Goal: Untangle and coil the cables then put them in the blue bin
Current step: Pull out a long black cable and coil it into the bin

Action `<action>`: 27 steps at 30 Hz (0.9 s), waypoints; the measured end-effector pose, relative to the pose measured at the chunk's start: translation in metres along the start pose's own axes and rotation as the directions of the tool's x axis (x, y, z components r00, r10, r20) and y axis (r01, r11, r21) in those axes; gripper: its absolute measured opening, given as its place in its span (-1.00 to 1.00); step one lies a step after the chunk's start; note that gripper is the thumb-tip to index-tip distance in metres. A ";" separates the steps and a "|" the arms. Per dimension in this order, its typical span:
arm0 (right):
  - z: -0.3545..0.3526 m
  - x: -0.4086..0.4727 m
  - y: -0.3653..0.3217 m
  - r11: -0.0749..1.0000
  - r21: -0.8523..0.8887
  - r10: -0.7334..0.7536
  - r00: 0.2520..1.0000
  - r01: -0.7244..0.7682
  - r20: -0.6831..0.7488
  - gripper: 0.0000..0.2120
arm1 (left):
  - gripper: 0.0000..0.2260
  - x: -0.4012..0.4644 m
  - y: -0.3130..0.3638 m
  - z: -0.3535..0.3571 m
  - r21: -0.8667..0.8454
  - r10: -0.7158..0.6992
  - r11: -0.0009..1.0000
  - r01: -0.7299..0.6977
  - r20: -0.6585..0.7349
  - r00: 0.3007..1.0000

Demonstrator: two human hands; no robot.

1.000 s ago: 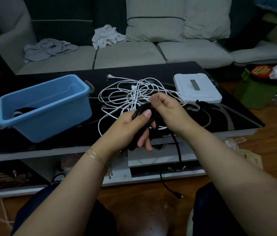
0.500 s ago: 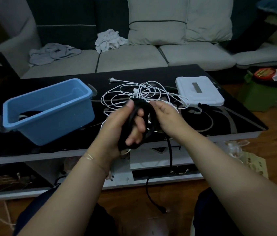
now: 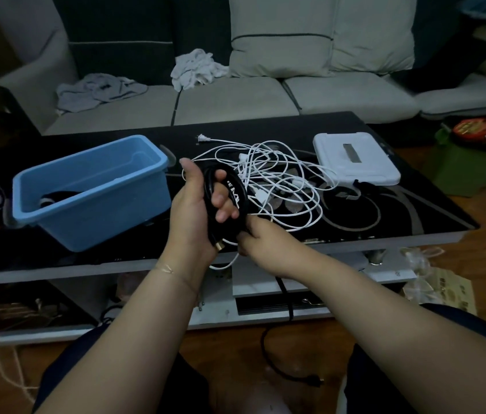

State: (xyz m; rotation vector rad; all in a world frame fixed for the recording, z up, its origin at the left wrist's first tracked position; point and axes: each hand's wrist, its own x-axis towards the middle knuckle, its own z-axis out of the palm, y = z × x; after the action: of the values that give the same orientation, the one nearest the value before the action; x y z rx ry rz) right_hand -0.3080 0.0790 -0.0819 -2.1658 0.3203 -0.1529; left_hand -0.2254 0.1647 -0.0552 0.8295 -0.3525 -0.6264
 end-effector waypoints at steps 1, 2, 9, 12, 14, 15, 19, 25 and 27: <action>-0.001 0.000 -0.001 1.000 -0.009 0.011 1.000 -0.011 0.016 -0.96 | -0.48 0.001 -0.003 0.000 0.046 0.035 0.998 -0.034 -0.012 0.999; 0.000 0.000 0.000 1.000 -0.024 0.022 0.999 -0.021 0.041 -0.97 | -0.48 0.003 -0.005 0.000 0.099 0.080 0.992 -0.078 -0.024 0.996; -0.001 -0.005 -0.002 0.995 -0.079 0.076 0.992 -0.068 0.100 -0.82 | -0.44 0.011 -0.010 -0.001 0.475 0.299 0.834 -0.282 0.042 0.953; -0.007 -0.007 -0.003 0.989 -0.012 0.149 0.977 -0.149 0.151 -0.82 | -0.29 0.005 -0.018 0.000 0.644 0.345 0.666 -0.377 0.182 0.921; -0.009 -0.013 -0.004 0.977 0.067 0.186 0.960 -0.203 0.208 -0.77 | -0.25 0.005 -0.017 -0.004 0.796 0.399 0.426 -0.429 0.261 0.879; -0.009 -0.016 -0.003 0.971 0.103 0.186 0.955 -0.214 0.233 -0.74 | -0.28 0.008 -0.015 -0.006 0.848 0.407 0.323 -0.421 0.277 0.870; -0.018 -0.023 -0.005 0.965 0.172 0.142 0.944 -0.200 0.298 -0.74 | -0.37 0.014 -0.008 -0.012 0.918 0.363 0.069 -0.390 0.341 0.867; -0.036 -0.029 -0.006 0.983 -0.174 -0.024 0.984 0.055 0.177 -0.78 | -0.25 0.007 -0.015 -0.007 0.847 0.148 -0.247 -0.471 0.513 0.846; -0.043 -0.029 -0.005 0.950 -0.297 -0.076 0.993 0.101 0.096 -0.79 | -0.18 0.008 -0.016 -0.009 0.852 0.083 -0.197 -0.485 0.507 0.858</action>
State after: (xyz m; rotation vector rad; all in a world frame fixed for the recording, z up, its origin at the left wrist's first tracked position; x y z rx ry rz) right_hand -0.3446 0.0560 -0.0530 -2.4835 0.2085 -0.0665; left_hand -0.2206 0.1568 -0.0729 2.1304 -1.4197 0.2182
